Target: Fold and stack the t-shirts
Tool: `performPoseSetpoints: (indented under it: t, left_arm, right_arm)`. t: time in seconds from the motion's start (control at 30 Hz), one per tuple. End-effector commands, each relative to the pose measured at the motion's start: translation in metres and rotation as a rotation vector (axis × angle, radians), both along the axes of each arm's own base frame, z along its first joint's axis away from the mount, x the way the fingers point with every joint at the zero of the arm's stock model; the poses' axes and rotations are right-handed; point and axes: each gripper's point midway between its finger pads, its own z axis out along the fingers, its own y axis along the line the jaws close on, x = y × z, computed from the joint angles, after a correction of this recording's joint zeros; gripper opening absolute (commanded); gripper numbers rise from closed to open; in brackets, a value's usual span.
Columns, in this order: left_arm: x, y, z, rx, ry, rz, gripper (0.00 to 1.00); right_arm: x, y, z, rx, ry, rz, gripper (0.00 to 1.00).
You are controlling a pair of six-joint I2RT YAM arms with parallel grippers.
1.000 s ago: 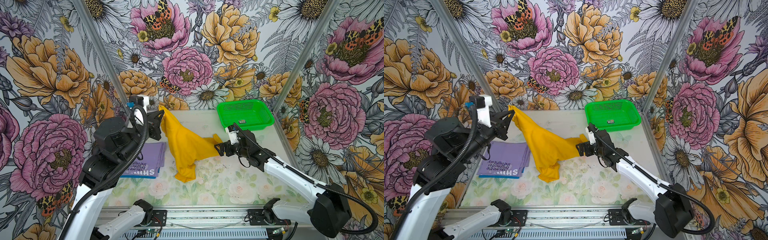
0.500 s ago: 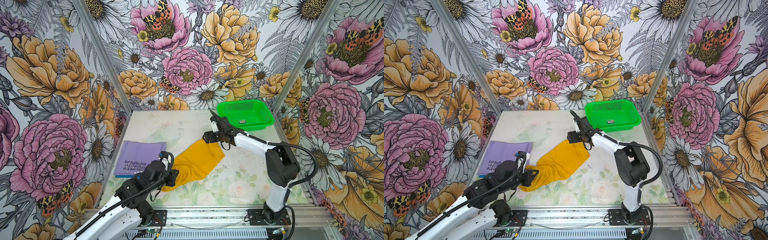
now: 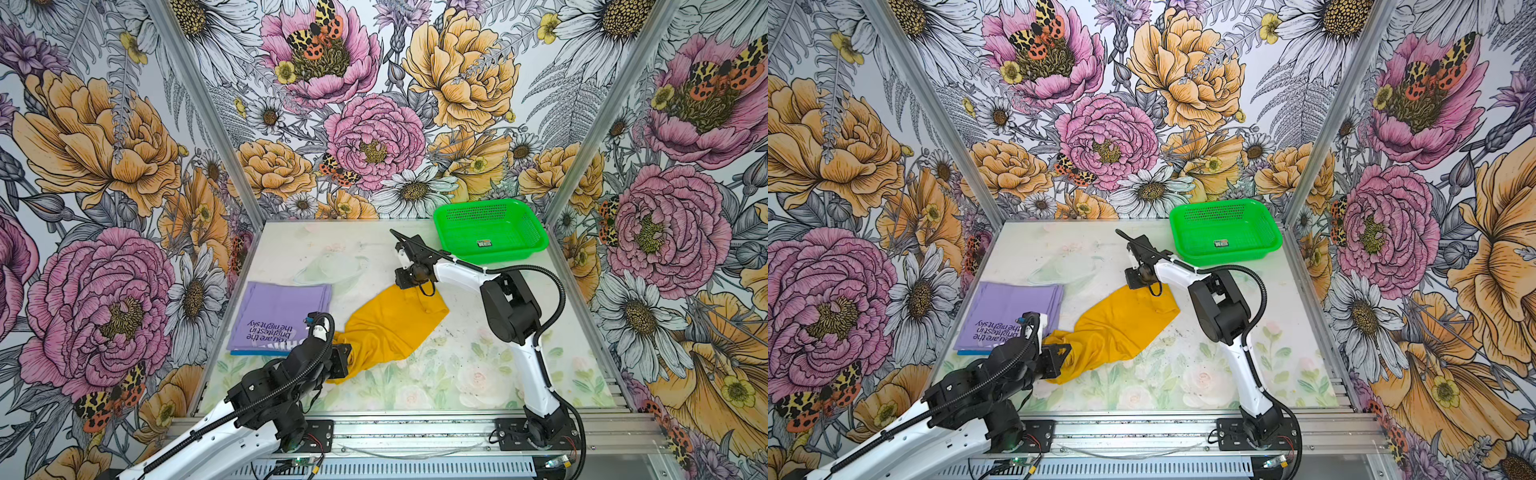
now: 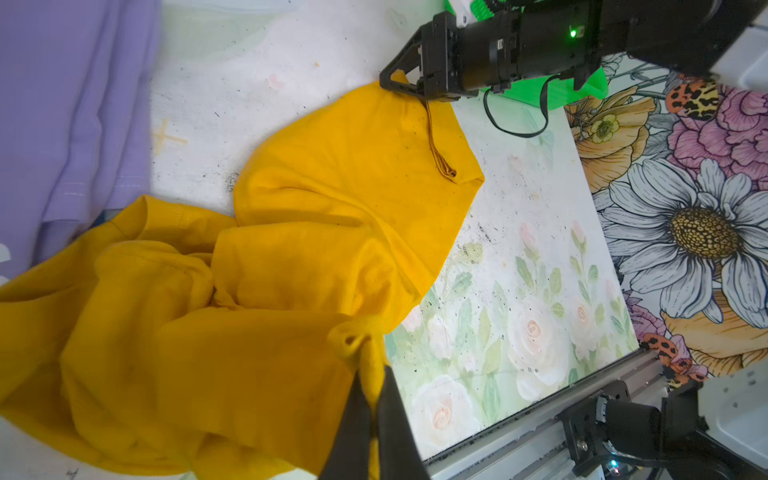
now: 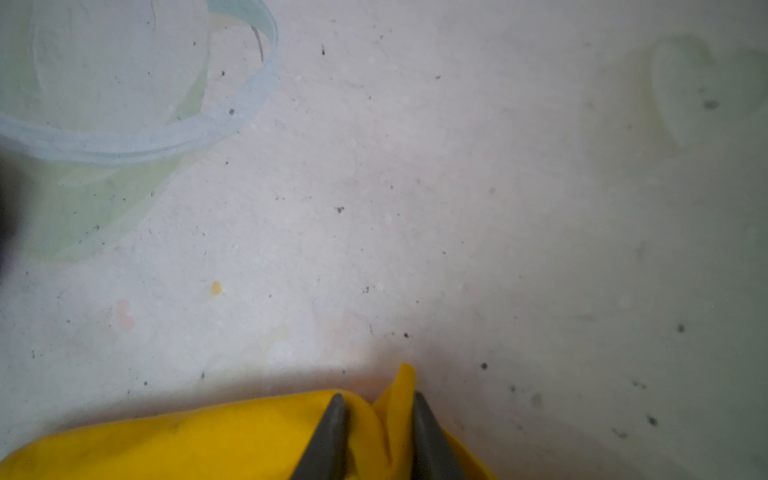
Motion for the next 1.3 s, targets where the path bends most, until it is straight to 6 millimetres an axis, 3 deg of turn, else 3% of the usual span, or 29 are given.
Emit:
performPoseSetpoints:
  t: [0.0,0.13,0.23,0.3,0.37,0.43,0.53,0.63,0.67,0.73,0.77,0.83,0.9,1.0,1.27]
  left_arm:
    - [0.02,0.003,0.047,-0.017,-0.127,0.012,0.0]
    - [0.068,-0.004,0.118,-0.054,-0.225,-0.056,0.0]
    - [0.121,0.012,0.181,-0.081,-0.284,-0.044,0.0]
    - [0.138,0.028,0.225,-0.074,-0.372,-0.016,0.0]
    - [0.136,0.036,0.269,-0.08,-0.47,-0.009,0.0]
    - [0.127,0.039,0.289,-0.098,-0.515,-0.018,0.0]
    - [0.108,0.038,0.283,-0.146,-0.506,-0.038,0.0]
    - [0.084,0.036,0.251,-0.171,-0.47,-0.039,0.0]
    - [0.076,0.035,0.234,-0.176,-0.449,-0.041,0.0]
    - [0.065,0.029,0.201,-0.197,-0.396,-0.062,0.0]
    - [0.059,0.025,0.184,-0.214,-0.361,-0.079,0.0]
    - [0.052,0.015,0.147,-0.245,-0.274,-0.106,0.0]
    - [0.043,0.007,0.123,-0.27,-0.214,-0.121,0.0]
    - [0.029,0.001,0.101,-0.258,-0.186,-0.127,0.0]
    - [0.008,-0.003,0.073,-0.295,-0.124,-0.109,0.0]
  right_arm:
    - [0.011,0.011,0.051,0.042,-0.096,0.024,0.14]
    - [0.035,0.002,0.161,0.103,-0.328,0.017,0.13]
    - [0.049,-0.017,0.248,0.175,-0.482,-0.017,0.13]
    - [0.039,-0.029,0.297,0.197,-0.575,-0.017,0.13]
    - [0.013,-0.045,0.337,0.199,-0.653,-0.014,0.13]
    - [-0.019,-0.062,0.352,0.18,-0.686,-0.02,0.13]
    - [-0.076,-0.092,0.343,0.168,-0.673,-0.071,0.15]
    - [-0.124,-0.129,0.305,0.171,-0.616,-0.168,0.23]
    - [-0.137,-0.143,0.282,0.157,-0.583,-0.205,0.35]
    - [-0.157,-0.166,0.248,0.126,-0.534,-0.272,0.73]
    - [-0.165,-0.177,0.235,0.111,-0.518,-0.301,0.83]
    - [-0.173,-0.187,0.216,0.088,-0.483,-0.319,0.9]
    - [-0.171,-0.183,0.203,0.085,-0.434,-0.301,0.9]
    - [-0.157,-0.155,0.183,0.086,-0.326,-0.229,0.9]
    - [-0.079,-0.065,0.101,-0.006,-0.125,-0.047,0.86]
